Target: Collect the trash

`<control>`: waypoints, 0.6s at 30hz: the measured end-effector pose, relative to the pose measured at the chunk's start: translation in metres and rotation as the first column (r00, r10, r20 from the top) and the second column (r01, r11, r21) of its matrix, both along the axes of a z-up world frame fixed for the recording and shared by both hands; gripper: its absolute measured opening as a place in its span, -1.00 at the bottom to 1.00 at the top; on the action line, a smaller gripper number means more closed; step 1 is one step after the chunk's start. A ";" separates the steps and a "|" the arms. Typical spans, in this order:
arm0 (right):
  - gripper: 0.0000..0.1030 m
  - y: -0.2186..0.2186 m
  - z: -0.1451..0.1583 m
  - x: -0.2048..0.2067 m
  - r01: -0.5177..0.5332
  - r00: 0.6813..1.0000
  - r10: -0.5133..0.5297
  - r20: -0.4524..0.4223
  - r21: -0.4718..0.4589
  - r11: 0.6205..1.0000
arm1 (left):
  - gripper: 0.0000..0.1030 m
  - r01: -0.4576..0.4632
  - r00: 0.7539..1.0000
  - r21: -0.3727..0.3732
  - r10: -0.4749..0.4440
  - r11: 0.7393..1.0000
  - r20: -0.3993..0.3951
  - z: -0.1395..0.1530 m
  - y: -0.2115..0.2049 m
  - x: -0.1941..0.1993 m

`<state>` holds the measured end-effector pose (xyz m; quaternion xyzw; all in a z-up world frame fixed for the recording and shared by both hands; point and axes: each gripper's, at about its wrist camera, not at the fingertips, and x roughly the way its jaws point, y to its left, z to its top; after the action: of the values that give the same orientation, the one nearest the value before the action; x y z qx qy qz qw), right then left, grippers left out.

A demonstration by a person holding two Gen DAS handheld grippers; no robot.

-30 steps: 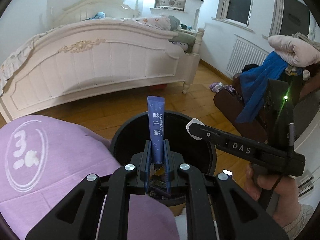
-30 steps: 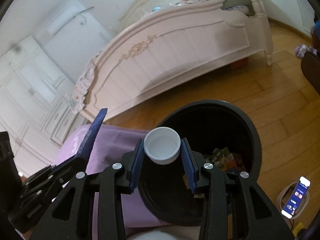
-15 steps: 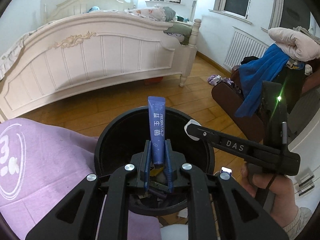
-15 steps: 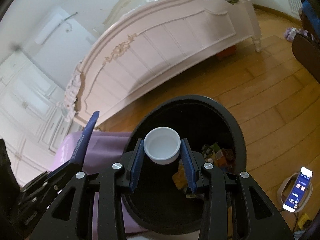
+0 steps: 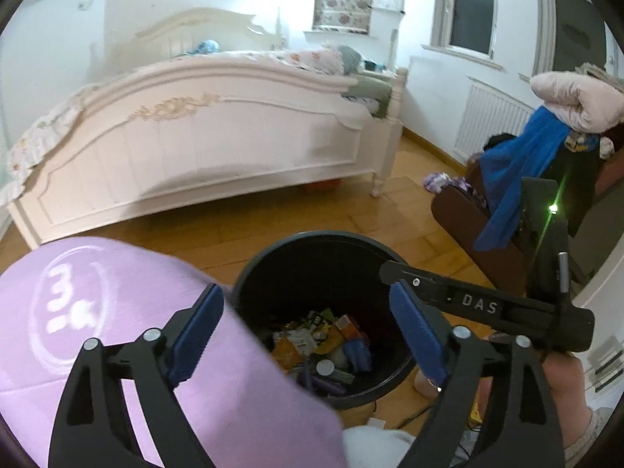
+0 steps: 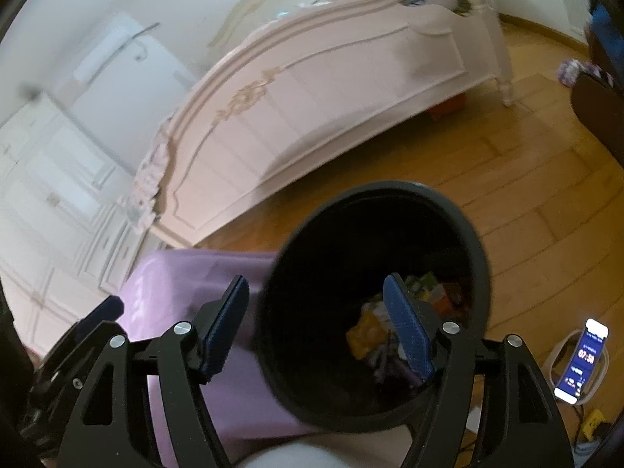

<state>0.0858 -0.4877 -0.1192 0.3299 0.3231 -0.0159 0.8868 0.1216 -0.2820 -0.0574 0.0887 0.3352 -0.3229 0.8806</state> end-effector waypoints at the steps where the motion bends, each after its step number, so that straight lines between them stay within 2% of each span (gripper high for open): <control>1: 0.39 0.011 0.007 0.000 -0.023 1.000 0.023 0.008 -0.009 1.000 | 0.77 -0.019 1.000 -0.006 0.019 1.000 0.007 0.002 0.010 -0.002; 5: 0.42 0.049 0.028 0.002 -0.100 0.994 0.101 0.032 -0.034 0.994 | 0.82 -0.111 0.993 -0.043 0.112 0.993 0.027 0.013 0.054 -0.010; 9: 0.48 0.103 0.050 0.003 -0.201 0.977 0.206 0.060 -0.072 0.977 | 0.82 -0.229 0.970 -0.062 0.232 0.972 0.065 0.019 0.110 -0.024; 11: 0.48 0.130 0.059 0.003 -0.249 0.964 0.256 0.071 -0.096 0.964 | 0.82 -0.292 0.949 -0.033 0.294 0.956 0.118 0.020 0.138 -0.036; 15: 0.48 0.191 0.072 0.003 -0.342 0.929 0.357 0.097 -0.148 0.928 | 0.83 -0.374 0.915 -0.037 0.375 0.927 0.152 0.021 0.184 -0.053; 16: 0.48 0.207 0.074 0.003 -0.360 0.920 0.379 0.103 -0.166 0.918 | 0.90 -0.408 0.898 -0.044 0.409 0.912 0.162 0.021 0.197 -0.057; 18: 0.48 0.233 0.078 0.000 -0.383 0.904 0.411 0.117 -0.204 0.901 | 0.89 -0.473 0.860 -0.065 0.477 0.878 0.180 0.020 0.222 -0.064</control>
<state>0.0860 -0.2549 -0.0410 0.1773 0.3100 0.1630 0.9197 0.0572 -0.0604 -0.0369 0.0257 0.2579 -0.0891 0.9617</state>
